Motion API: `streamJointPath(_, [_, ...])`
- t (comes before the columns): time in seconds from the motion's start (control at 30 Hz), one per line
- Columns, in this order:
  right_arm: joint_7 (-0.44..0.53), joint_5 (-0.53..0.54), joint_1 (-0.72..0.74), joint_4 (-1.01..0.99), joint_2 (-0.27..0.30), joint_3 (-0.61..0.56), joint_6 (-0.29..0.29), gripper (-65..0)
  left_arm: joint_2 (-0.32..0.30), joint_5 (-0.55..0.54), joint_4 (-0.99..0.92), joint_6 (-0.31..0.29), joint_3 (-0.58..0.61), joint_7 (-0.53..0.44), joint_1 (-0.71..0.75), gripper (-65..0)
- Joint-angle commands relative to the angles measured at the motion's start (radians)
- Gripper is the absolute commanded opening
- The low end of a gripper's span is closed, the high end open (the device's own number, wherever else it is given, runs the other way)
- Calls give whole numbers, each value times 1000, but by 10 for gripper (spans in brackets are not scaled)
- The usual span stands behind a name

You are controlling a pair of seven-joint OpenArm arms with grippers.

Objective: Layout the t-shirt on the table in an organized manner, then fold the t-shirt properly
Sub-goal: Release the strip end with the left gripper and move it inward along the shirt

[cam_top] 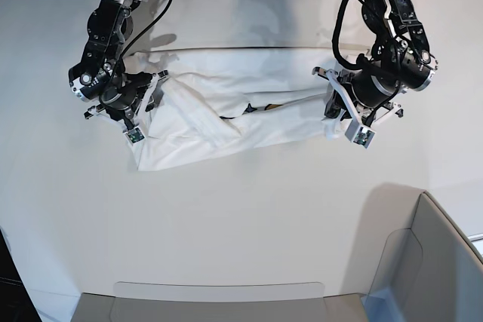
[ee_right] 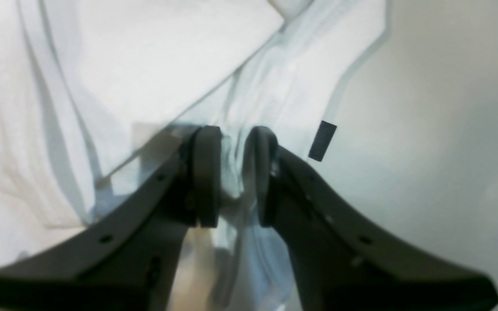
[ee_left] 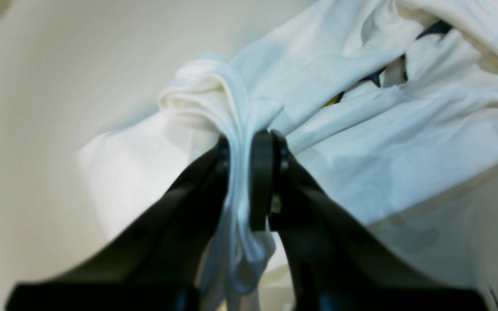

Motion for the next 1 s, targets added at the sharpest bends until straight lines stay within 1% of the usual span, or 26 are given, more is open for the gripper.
streamJointPath(0.0, [-16,-25,6,7,5,1,11,-507,11,-11,15,2,0,-17,-22,-632])
streamJointPath(0.27, [-16,-25,6,7,5,1,11,-507,74,-12,9,2,2,-17,-50,-632])
streamJointPath(0.33, [-16,-25,6,7,5,1,11,-507,77,-12,-4,2,3,-17,-51,-632])
streamJointPath(0.43, [-16,-25,6,7,5,1,11,-507,82,-9,-31,2,49,-17,-71,-632])
streamJointPath(0.57, [-16,-25,3,7,5,1,11,-507,85,-9,-64,2,78,-17,-73,-632])
streamJointPath(0.8, [-16,-25,-10,7,8,1,11,-507,85,-9,-90,2,81,-58,-65,-625])
streamJointPath(0.83, [-16,-25,-11,7,9,1,11,-507,85,-9,-97,2,81,-58,-66,-609])
streamJointPath(0.9, [-14,-25,-16,7,9,1,11,-507,85,-9,-100,2,81,-58,-68,-556])
streamJointPath(0.97, [-14,-25,-16,7,8,1,11,-507,86,-9,-100,2,81,-59,-66,-473])
